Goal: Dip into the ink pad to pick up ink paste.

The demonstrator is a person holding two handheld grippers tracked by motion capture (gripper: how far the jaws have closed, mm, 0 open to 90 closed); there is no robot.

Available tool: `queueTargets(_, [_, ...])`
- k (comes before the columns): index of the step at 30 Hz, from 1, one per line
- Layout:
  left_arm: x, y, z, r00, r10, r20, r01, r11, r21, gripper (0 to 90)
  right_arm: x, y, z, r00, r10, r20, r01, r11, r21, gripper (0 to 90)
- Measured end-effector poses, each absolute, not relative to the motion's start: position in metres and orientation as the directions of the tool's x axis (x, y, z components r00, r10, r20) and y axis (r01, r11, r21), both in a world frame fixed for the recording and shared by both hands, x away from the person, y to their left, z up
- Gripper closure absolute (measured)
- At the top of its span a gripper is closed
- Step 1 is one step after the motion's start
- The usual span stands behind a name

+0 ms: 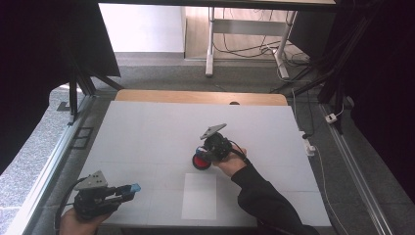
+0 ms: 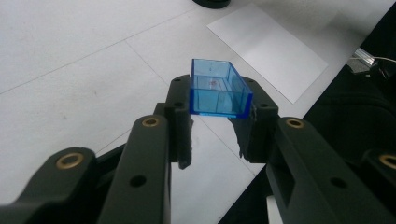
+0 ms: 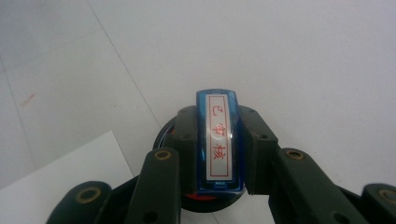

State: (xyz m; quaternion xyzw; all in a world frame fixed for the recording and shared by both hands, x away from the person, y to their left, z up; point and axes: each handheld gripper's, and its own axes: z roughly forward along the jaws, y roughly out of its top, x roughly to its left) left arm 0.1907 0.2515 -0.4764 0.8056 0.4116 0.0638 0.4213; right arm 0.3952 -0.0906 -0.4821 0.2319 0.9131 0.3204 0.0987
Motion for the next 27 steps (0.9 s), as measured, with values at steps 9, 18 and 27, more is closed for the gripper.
queueTargets(9, [0.191,0.252,-0.477,0.652,0.717,-0.245,0.611,-0.305,0.730,68.4,0.405,-0.101,-0.485,-0.860,0.505,0.075,0.424,0.626,0.655,70.9])
queueTargets(18, [0.191,0.252,-0.477,0.653,0.716,-0.247,0.611,-0.306,0.730,68.4,0.392,-0.091,-0.484,-0.871,0.488,-0.047,0.347,0.682,0.644,70.8])
queueTargets(27, [0.192,0.253,-0.477,0.649,0.716,-0.259,0.617,-0.296,0.729,68.4,0.396,-0.096,-0.481,-0.867,0.499,0.011,0.379,0.643,0.665,70.5])
